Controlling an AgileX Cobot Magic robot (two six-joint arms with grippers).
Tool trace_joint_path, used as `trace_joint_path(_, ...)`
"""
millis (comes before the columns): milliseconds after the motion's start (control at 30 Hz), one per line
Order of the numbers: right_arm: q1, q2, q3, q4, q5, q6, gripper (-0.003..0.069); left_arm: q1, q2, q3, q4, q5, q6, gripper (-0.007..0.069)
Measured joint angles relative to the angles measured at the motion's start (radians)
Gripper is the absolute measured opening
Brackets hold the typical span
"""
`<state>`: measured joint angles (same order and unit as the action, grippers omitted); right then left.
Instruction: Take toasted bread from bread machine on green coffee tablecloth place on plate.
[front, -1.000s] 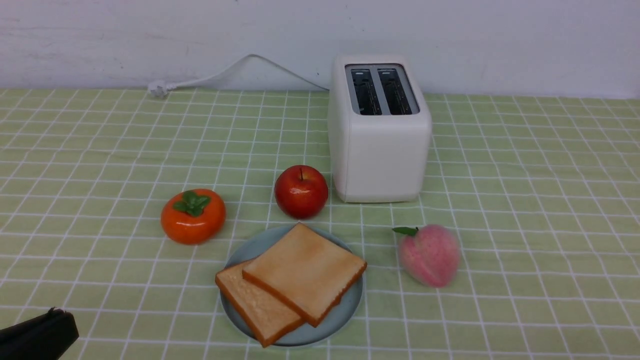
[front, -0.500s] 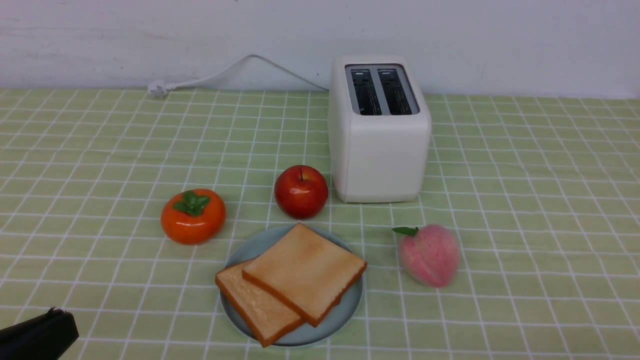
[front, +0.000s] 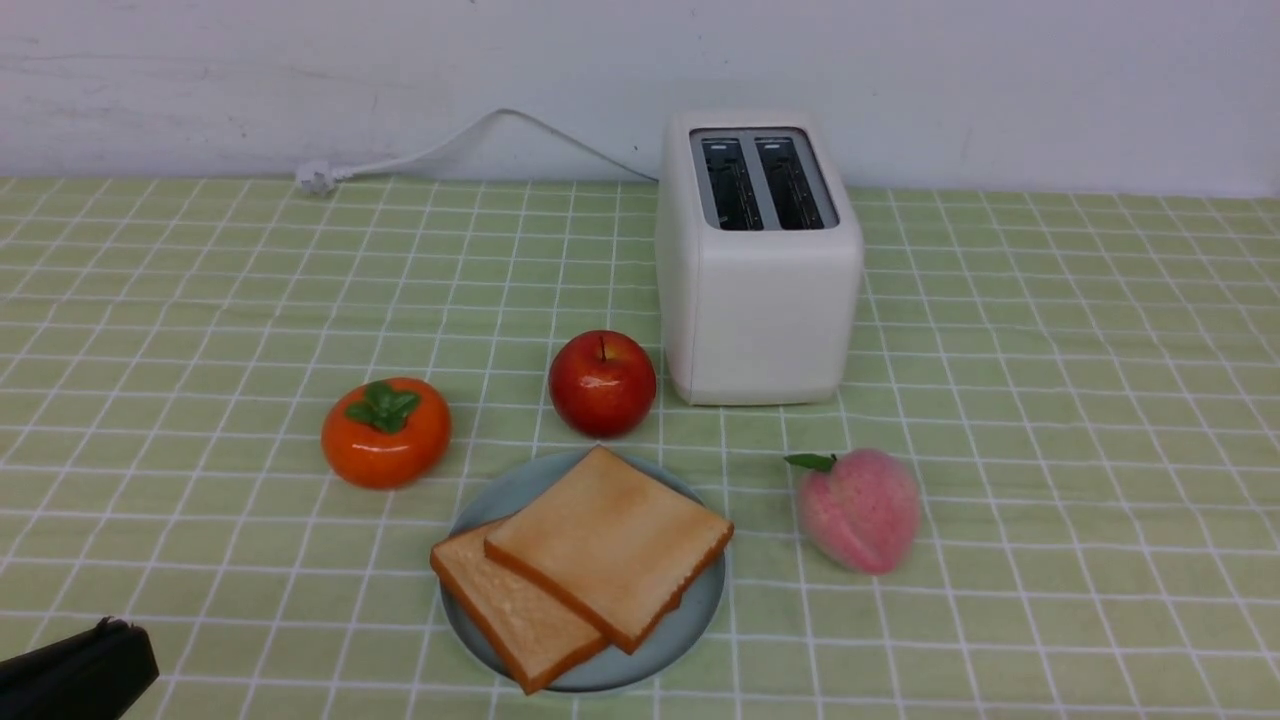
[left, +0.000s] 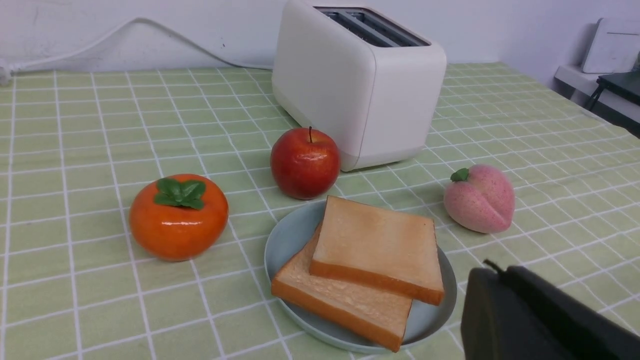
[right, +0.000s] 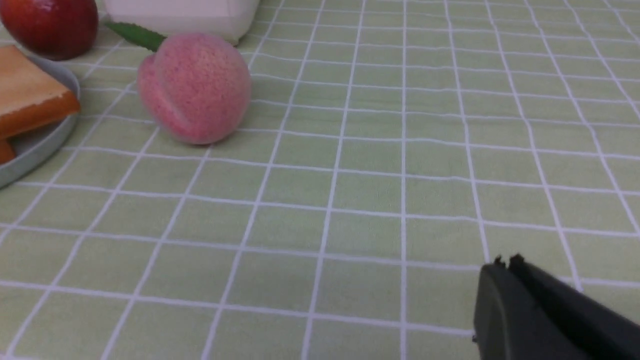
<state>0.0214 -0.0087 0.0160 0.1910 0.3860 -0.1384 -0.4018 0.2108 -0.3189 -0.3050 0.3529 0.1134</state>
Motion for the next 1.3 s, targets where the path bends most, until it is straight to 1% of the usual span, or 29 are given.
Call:
trace_joint_path(133, -0.001, -0.001, 0.000, -0.015, 0.008, 0.010, -0.0020, 0.000, 0.000, 0.000, 0.000, 0.000, 0.000, 0.0002)
trace_joint_path(367, -0.001, -0.001, 0.000, -0.015, 0.008, 0.090, -0.0018, 0.000, 0.000, 0.000, 0.000, 0.000, 0.000, 0.0005)
trace_joint_path(1100, -0.001, -0.001, 0.000, -0.015, 0.008, 0.096, -0.0009, 0.000, 0.000, 0.000, 0.001, 0.000, 0.000, 0.0022)
trace_joint_path(1200, -0.001, -0.001, 0.000, -0.015, 0.008, 0.096, -0.0009, 0.000, 0.000, 0.007, 0.035, -0.024, 0.000, 0.0020)
trace_joint_path(1267, -0.001, -0.001, 0.000, -0.015, 0.008, 0.096, -0.0008, 0.001, -0.001, 0.018, 0.064, -0.051, -0.010, 0.0008)
trace_joint_path(1300, -0.001, -0.001, 0.000, -0.015, 0.008, 0.096, -0.0006, 0.016, -0.009, 0.044, 0.097, -0.081, -0.033, -0.0013)
